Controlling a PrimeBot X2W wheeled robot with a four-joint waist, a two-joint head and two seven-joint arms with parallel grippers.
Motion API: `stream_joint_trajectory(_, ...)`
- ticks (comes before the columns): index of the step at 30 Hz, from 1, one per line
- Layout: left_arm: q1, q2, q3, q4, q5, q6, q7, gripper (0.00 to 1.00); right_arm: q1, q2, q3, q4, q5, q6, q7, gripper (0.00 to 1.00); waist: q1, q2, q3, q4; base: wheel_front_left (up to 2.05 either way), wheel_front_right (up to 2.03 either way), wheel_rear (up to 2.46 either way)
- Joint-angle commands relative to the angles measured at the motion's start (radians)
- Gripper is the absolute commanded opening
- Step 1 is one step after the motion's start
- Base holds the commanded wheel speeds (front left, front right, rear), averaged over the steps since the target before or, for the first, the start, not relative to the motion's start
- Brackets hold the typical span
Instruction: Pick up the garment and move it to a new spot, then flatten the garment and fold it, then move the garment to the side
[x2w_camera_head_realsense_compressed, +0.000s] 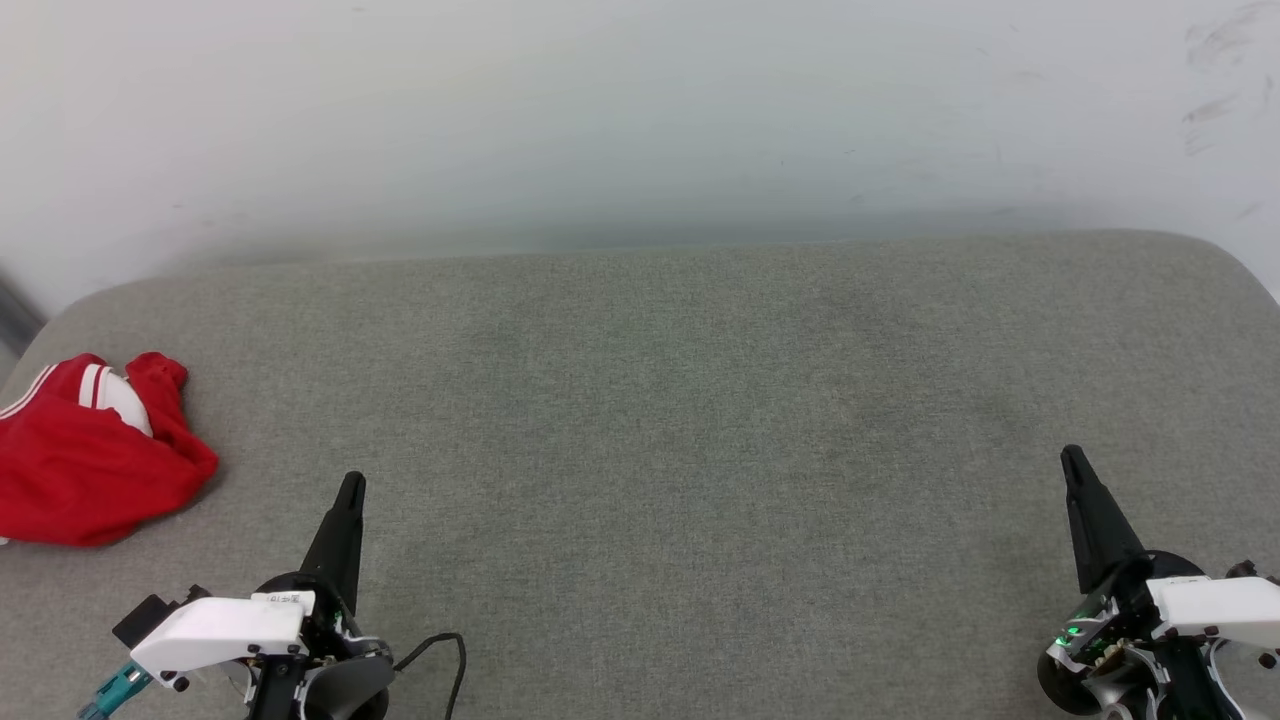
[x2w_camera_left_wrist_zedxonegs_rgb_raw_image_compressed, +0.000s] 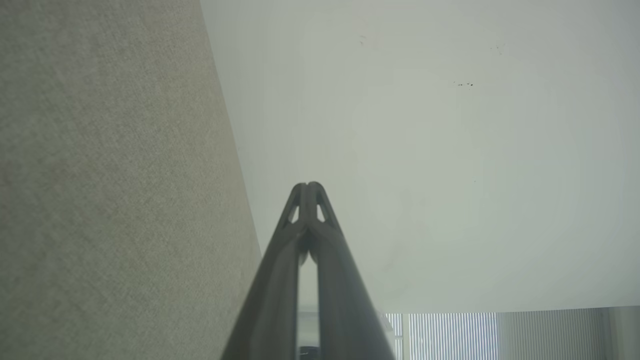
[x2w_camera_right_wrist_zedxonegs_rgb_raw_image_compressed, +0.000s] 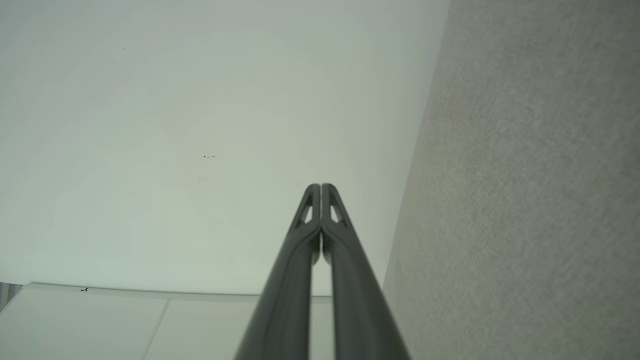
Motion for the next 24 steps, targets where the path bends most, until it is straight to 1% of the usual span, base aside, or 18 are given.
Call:
stream_joint_trajectory(1, -0.007, -0.001, 0.003, 0.000, 0.001, -0.002, 0.001, 0.00, -0.013, 0.003, 0.001, 0.001, -0.004, 0.000, 0.000, 0.00, -0.0001, -0.0001, 0.000, 0.000, 0.00, 0.00, 0.00)
stream_joint_trajectory(5, -0.007, -0.001, 0.003, 0.000, 0.001, -0.002, 0.001, 0.00, -0.013, 0.003, 0.001, 0.001, -0.004, 0.000, 0.000, 0.00, -0.0001, -0.0001, 0.000, 0.000, 0.00, 0.00, 0.00)
stream_joint_trajectory(6, 0.000, 0.000, 0.001, 0.000, 0.000, 0.000, 0.000, 1.00, 0.000, 0.000, 0.000, 0.000, 0.000, 0.000, 0.000, 1.00, 0.0000, -0.0001, 0.000, 0.000, 0.00, 0.00, 0.00)
stream_joint_trajectory(9, 0.018, -0.002, -0.004, 0.020, 0.001, 0.000, -0.002, 1.00, 0.019, 0.001, 0.002, 0.022, -0.001, 0.000, -0.002, 1.00, -0.0001, -0.0001, 0.000, 0.000, 0.00, 0.00, 0.00)
stream_joint_trajectory(17, 0.036, -0.002, -0.004, -0.021, 0.024, 0.000, -0.043, 1.00, 0.030, 0.001, 0.013, 0.009, -0.031, 0.000, -0.043, 1.00, -0.0001, -0.0001, 0.001, 0.000, 0.00, 0.00, 0.00)
stream_joint_trajectory(19, 0.039, -0.002, 0.004, -0.026, 0.052, 0.002, -0.053, 1.00, 0.031, 0.001, 0.011, 0.006, -0.056, 0.000, -0.053, 1.00, -0.0001, -0.0001, 0.001, -0.001, 0.00, 0.00, 0.00)
stream_joint_trajectory(24, 0.039, -0.002, 0.021, -0.058, 0.147, 0.028, -0.077, 1.00, 0.033, 0.001, -0.001, -0.025, -0.173, 0.000, -0.076, 1.00, -0.0001, -0.0001, 0.002, -0.001, 0.00, 0.00, 0.00)
